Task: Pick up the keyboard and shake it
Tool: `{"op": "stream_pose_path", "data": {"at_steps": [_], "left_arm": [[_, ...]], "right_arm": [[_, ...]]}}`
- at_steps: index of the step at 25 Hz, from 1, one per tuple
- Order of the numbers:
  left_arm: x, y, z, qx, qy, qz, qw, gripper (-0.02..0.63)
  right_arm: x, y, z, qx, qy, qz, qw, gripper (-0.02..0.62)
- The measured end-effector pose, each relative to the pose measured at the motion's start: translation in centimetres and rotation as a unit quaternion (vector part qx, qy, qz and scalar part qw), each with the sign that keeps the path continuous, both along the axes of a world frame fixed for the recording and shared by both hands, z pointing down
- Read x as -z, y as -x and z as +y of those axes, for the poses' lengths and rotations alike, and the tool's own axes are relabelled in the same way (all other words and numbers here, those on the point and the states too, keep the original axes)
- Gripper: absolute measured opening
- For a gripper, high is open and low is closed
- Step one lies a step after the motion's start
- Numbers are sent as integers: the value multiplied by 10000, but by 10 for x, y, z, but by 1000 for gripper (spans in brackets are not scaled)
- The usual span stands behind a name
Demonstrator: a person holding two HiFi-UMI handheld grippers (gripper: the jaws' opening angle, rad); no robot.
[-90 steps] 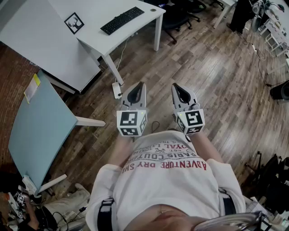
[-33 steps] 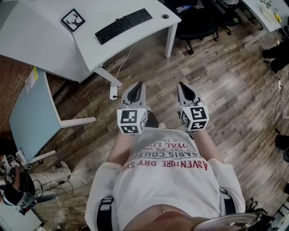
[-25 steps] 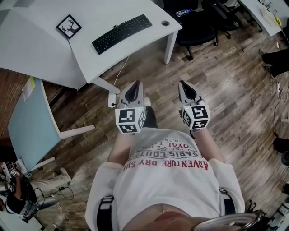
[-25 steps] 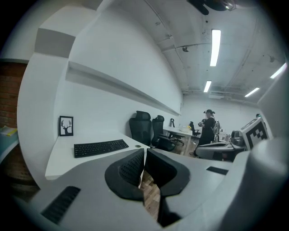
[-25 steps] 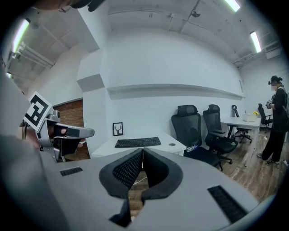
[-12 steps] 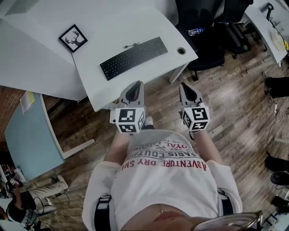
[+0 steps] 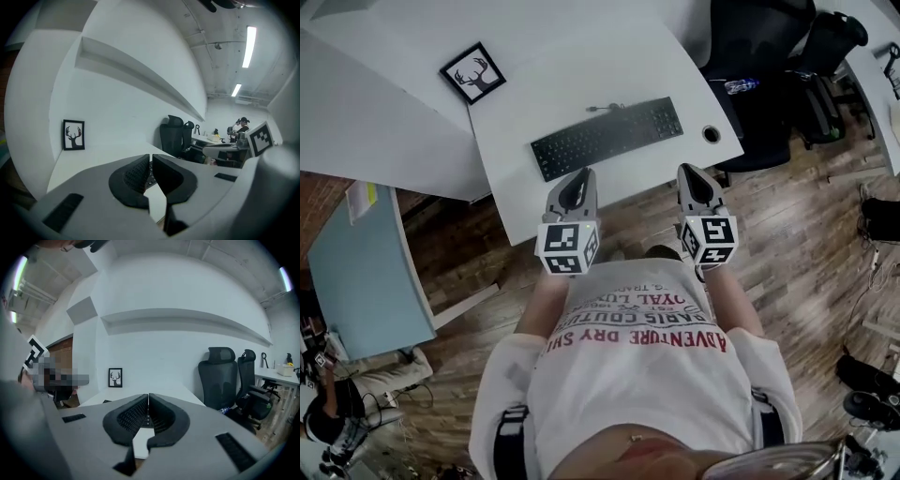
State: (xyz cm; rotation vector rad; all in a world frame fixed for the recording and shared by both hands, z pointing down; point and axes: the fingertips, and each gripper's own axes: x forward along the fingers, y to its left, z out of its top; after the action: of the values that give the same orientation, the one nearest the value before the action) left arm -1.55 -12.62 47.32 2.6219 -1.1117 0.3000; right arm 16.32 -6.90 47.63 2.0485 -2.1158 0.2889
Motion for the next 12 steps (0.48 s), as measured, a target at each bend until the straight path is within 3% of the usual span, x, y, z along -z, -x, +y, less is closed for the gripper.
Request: {"op": "stream_pose_path", "data": {"at_steps": [6,12], "left_arm": [[-21,14,-29,641,162,-130,9977,38],[-27,15,-71,1478,134,-240,9886,38]], "right_arm": [[-15,-6,-51,442,63,-125,9989,26],[-26,-24,-107,1118,308,-255,9929,26]]}}
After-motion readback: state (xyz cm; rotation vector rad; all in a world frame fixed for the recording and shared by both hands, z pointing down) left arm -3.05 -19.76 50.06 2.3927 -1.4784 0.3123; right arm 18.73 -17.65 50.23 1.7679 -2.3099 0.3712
